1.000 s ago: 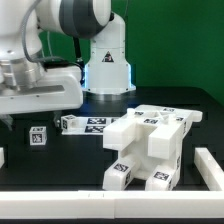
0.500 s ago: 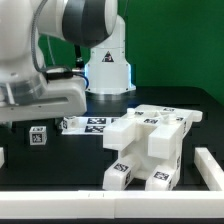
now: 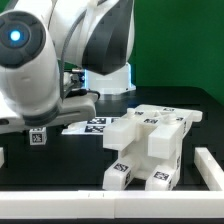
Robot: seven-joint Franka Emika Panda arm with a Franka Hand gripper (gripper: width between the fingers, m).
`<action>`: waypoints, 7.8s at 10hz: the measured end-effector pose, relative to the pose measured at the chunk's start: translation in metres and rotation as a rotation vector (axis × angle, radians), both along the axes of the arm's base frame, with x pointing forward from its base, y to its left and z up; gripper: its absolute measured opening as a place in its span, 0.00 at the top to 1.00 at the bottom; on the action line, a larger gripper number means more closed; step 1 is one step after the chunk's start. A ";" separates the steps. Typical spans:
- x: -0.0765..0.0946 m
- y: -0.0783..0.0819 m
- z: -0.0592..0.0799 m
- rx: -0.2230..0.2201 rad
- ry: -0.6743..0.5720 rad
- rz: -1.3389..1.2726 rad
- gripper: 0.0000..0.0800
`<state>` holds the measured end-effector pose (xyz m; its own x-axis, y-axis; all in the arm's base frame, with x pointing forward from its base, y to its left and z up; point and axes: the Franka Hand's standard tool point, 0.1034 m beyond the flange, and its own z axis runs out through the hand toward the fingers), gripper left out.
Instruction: Assemble chair
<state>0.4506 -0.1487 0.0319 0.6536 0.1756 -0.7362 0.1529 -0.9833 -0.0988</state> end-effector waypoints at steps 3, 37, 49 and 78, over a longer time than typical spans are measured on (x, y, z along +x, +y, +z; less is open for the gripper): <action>-0.004 -0.013 -0.008 -0.087 0.040 -0.069 0.19; 0.082 0.134 0.154 -0.067 -1.012 -0.203 0.64; 0.109 0.218 0.132 -0.002 -1.246 -0.380 0.64; 0.126 0.223 0.091 -0.001 -1.387 -0.302 0.64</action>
Offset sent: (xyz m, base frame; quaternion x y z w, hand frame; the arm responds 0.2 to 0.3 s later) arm 0.0085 -0.0211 0.0037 0.0801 -0.0905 0.1169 0.9858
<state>0.5764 0.0743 0.1231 0.8467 -0.0987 0.5229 -0.0888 -0.9951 -0.0441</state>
